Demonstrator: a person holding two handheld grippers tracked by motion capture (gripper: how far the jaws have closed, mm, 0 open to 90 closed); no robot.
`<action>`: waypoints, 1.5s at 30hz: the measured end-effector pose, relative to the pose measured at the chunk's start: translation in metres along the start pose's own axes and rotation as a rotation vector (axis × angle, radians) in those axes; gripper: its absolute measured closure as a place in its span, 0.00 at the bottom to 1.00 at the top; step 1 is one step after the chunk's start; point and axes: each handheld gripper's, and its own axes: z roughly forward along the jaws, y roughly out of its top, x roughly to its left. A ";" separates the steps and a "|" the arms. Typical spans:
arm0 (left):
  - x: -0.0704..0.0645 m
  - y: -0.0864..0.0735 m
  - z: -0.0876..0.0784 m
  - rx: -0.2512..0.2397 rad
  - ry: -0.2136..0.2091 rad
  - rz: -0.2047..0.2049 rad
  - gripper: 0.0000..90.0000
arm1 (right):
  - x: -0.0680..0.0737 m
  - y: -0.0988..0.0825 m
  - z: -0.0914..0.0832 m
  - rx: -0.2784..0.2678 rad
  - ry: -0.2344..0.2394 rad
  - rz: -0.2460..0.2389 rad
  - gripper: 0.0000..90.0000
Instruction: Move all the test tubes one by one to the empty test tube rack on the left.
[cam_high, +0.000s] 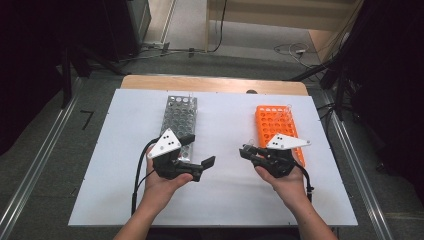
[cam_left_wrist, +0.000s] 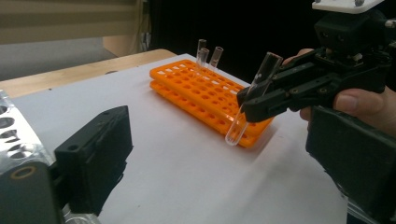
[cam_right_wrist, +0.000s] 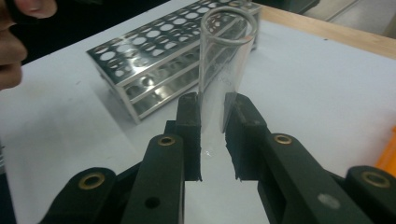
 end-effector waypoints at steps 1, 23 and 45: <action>-0.002 0.000 0.002 0.001 0.000 -0.001 0.14 | 0.007 0.001 0.003 0.006 0.013 -0.012 0.82; -0.025 0.000 0.018 0.048 -0.115 0.075 0.72 | 0.053 0.006 0.026 0.061 0.121 -0.095 0.82; -0.026 0.000 0.016 0.051 -0.052 0.112 0.84 | 0.061 0.008 0.030 0.061 0.131 -0.112 0.73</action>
